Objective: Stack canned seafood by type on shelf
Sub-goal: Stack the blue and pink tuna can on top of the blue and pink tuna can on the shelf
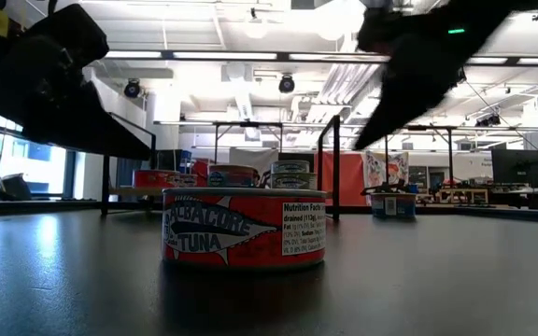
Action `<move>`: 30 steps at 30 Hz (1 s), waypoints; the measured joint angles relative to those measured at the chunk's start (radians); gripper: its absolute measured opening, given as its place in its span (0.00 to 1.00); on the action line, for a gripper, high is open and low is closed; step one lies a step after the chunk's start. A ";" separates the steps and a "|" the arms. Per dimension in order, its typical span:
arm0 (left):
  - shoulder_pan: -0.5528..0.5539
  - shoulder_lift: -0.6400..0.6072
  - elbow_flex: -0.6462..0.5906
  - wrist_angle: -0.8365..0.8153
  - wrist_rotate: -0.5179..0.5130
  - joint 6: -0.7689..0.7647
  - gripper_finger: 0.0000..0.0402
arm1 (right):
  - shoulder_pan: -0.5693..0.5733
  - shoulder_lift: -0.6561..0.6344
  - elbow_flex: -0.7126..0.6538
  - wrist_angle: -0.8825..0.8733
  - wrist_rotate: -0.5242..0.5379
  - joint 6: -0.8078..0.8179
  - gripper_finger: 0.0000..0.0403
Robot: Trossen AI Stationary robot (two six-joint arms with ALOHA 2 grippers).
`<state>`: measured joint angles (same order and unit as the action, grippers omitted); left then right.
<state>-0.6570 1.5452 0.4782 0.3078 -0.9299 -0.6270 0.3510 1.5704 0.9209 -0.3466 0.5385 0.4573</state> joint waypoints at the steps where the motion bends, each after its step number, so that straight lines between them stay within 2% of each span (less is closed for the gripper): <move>1: 0.004 0.000 0.000 0.007 0.000 0.000 0.00 | 0.027 -0.034 -0.043 0.017 0.003 0.037 0.45; 3: 0.014 0.000 0.000 0.024 -0.001 -0.004 0.00 | 0.082 -0.090 -0.124 0.084 0.023 0.095 0.44; 6: 0.037 0.000 0.000 0.072 -0.001 -0.005 0.00 | 0.152 -0.127 -0.259 0.287 0.099 0.135 0.44; 9: 0.058 0.000 0.000 0.120 0.005 0.011 0.00 | 0.194 -0.112 -0.388 0.572 0.176 0.136 0.44; 12: 0.074 0.002 0.000 0.178 0.031 0.073 0.00 | 0.207 -0.071 -0.487 0.826 0.186 0.117 0.44; 15: 0.087 0.002 0.000 0.259 0.104 0.181 0.00 | 0.209 -0.025 -0.537 0.989 0.187 0.099 0.44; 20: 0.087 0.004 0.055 0.300 0.206 0.358 0.00 | 0.205 0.044 -0.535 1.055 0.186 0.056 0.44; 25: 0.087 0.045 0.169 0.246 0.303 0.459 0.00 | 0.192 0.103 -0.500 1.073 0.183 0.014 0.44; 27: 0.076 0.055 0.233 0.136 0.328 0.469 0.00 | 0.191 0.122 -0.486 1.071 0.186 -0.003 0.44; 30: 0.042 0.057 0.348 -0.160 0.340 0.404 0.00 | 0.191 0.142 -0.468 1.069 0.185 -0.021 0.44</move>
<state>-0.6149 1.6020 0.8266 0.1480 -0.5899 -0.2229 0.5423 1.7123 0.4527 0.7227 0.7231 0.4366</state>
